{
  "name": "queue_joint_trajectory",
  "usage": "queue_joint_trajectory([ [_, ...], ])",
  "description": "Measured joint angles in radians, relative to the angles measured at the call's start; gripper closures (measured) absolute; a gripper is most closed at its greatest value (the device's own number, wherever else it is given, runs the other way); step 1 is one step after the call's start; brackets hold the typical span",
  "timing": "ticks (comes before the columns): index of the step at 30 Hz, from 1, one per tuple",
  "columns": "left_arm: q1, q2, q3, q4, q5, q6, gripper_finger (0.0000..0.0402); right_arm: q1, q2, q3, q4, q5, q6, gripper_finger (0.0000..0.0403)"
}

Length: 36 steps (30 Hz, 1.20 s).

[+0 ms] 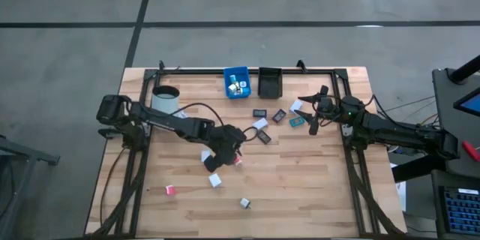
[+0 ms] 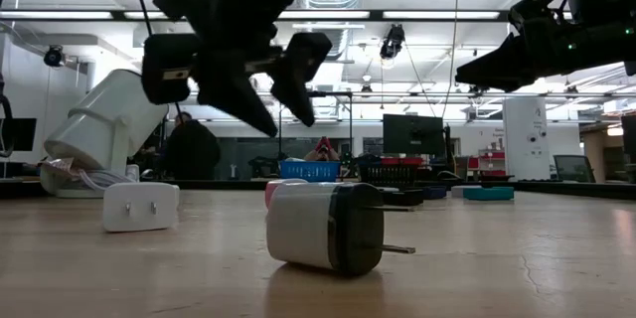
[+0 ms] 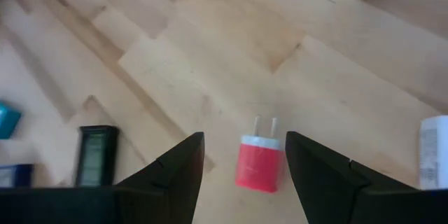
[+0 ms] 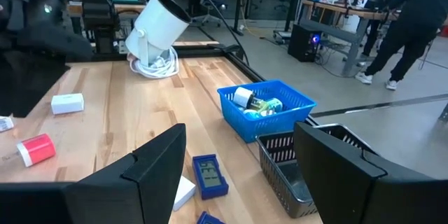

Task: Pick & Place Office items
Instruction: Put the right small red adapter into the blue basket

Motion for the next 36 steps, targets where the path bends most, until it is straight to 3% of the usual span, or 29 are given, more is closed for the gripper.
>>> queue_joint_trajectory([
  [17,0.016,0.000,-0.180,0.297,0.031,-0.004,0.0197,0.000,0.000,0.000,-0.001,0.000,0.000,0.0147],
  [23,0.038,0.029,-0.187,0.322,0.080,-0.015,0.0197,0.000,0.000,0.000,-0.001,0.000,0.000,0.0147],
  [36,0.066,0.149,-0.141,0.344,0.082,-0.026,0.0197,0.000,0.000,0.000,-0.001,0.000,0.000,0.0147],
])
